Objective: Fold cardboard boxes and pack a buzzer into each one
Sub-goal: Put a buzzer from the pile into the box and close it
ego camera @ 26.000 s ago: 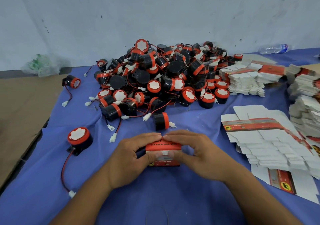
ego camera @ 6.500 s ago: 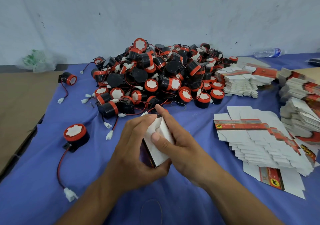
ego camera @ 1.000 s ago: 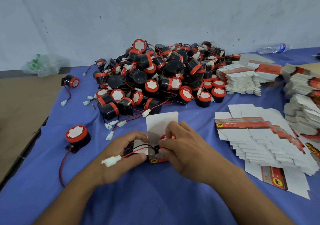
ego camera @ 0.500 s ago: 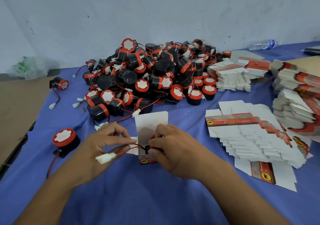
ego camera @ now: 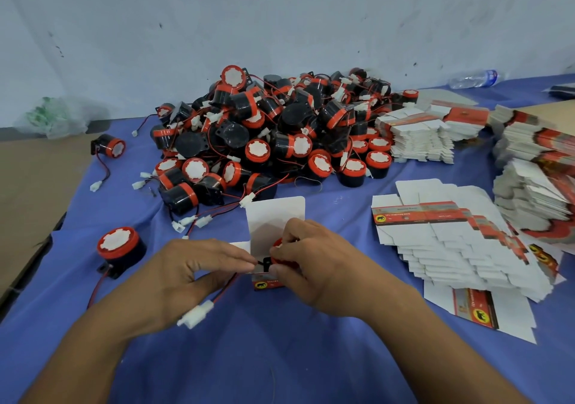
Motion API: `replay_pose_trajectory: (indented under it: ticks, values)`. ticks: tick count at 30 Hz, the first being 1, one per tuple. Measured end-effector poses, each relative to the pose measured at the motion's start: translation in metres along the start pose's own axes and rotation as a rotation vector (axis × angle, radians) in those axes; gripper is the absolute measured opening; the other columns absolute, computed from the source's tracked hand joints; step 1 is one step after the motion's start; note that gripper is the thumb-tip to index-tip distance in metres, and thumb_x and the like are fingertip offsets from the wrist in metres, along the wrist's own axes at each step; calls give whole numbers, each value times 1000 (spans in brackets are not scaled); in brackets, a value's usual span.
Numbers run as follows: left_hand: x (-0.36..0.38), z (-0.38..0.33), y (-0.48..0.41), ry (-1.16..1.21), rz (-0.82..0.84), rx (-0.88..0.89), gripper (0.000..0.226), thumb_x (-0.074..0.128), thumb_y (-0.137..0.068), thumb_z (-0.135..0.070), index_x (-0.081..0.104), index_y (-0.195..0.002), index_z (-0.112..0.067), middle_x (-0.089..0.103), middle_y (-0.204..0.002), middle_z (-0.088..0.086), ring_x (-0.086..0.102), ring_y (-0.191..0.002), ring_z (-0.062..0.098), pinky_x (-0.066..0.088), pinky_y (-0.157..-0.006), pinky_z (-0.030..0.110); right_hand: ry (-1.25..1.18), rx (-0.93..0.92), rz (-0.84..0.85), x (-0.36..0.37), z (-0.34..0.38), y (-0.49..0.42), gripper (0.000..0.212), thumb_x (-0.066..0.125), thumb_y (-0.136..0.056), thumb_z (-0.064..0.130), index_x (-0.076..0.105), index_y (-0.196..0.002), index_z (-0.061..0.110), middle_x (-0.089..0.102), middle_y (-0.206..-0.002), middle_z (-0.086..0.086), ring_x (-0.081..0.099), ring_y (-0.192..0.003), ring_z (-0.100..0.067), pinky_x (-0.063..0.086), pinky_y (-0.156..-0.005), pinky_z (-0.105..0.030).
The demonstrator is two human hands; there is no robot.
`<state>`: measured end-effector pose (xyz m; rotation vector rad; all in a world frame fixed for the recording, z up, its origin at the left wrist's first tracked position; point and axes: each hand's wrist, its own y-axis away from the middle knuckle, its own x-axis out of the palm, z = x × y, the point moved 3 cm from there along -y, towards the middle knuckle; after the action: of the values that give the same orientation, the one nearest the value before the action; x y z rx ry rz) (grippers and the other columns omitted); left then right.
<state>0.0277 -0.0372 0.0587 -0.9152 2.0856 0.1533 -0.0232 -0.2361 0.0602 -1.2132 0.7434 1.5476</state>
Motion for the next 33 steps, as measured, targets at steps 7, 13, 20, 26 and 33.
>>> replay_pose_trajectory:
  ticks: [7, 13, 20, 26, 33]
  values:
    - [15, -7, -8, 70, -199, 18, 20, 65, -84, -18, 79, -99, -22, 73, -87, -10, 68, -82, 6, 51, -75, 16, 0, -16, -8, 1, 0, 1, 28, 47, -102, 36, 70, -103, 19, 44, -101, 4, 39, -93, -15, 40, -83, -32]
    - [29, 0, -15, 95, -455, -158, 24, 72, -87, -11, 68, -89, -34, 70, -77, -17, 65, -72, 4, 47, -63, 13, 6, 6, -14, 3, -3, -3, 37, 49, -99, 48, 69, -95, 17, 45, -94, 6, 41, -88, -14, 44, -81, -38]
    - [31, -5, -17, -26, -473, -120, 17, 71, -89, -16, 69, -97, -31, 70, -79, -17, 64, -77, 5, 48, -66, 15, -124, -1, -82, -5, -4, -2, 20, 50, -99, 48, 56, -110, 34, 42, -80, 19, 40, -75, -5, 32, -65, -23]
    - [33, -11, -23, -244, -313, -10, 17, 68, -87, -13, 79, -95, -23, 65, -90, -10, 51, -85, 17, 42, -76, 22, -207, 132, -152, -1, -11, -8, 24, 35, -104, 45, 32, -99, 22, 57, -79, 2, 51, -70, -22, 42, -61, -40]
    - [37, -4, -23, -99, -322, -232, 31, 73, -80, -8, 74, -72, -38, 41, -111, -15, 33, -107, 11, 26, -85, 0, -221, 161, -224, 1, -1, -11, 22, 48, -103, 35, 55, -119, 20, 68, -102, -4, 58, -90, -28, 50, -74, -42]
